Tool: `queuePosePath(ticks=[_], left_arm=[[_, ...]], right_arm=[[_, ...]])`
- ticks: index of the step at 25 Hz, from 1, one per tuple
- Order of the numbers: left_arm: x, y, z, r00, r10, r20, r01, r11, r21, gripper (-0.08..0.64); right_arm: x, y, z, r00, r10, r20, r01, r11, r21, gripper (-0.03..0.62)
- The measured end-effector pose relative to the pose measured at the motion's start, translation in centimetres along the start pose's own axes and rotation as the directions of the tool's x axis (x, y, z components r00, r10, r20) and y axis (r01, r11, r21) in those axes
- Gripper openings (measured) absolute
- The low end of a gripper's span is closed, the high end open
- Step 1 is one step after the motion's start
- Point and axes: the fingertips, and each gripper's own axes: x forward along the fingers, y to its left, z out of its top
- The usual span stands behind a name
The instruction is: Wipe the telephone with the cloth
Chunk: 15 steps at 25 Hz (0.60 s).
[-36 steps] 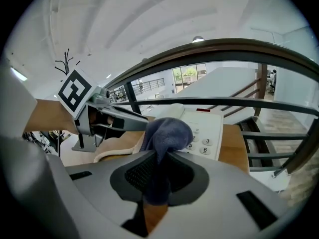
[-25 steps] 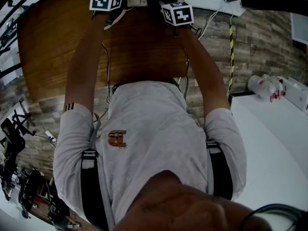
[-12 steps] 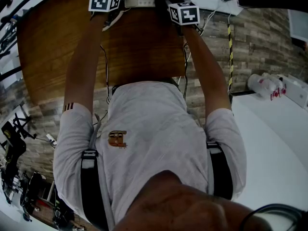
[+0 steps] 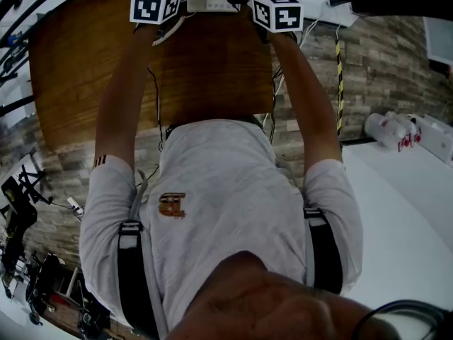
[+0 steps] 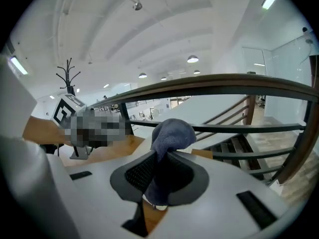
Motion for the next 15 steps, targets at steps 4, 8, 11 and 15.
queuePosePath(ticks=[4,8,11,15], left_arm=[[-2.0,-1.8,3.3,0.993,-0.024,0.113,0.023,1.000,0.017,0.062],[-4.7,-3.2,5.9,0.972,-0.043,0.233,0.040,0.999,0.019,0.038],[-6.6,-4.5,7.6,0.949,-0.056,0.310,0.048,0.998,0.033,0.029],[-8.5,-6.1,9.0,0.922,-0.062,0.382,0.048,0.998,0.045,0.023]], right_arm=[[-1.4,1.8,2.8,0.995,0.048,0.082,-0.047,0.999,-0.017,0.072],[-3.2,4.3,5.3,0.980,0.101,0.174,-0.097,0.995,-0.030,0.072],[-5.0,6.0,7.0,0.957,0.143,0.253,-0.137,0.990,-0.043,0.072],[-7.5,7.5,8.7,0.920,0.187,0.345,-0.170,0.982,-0.081,0.072]])
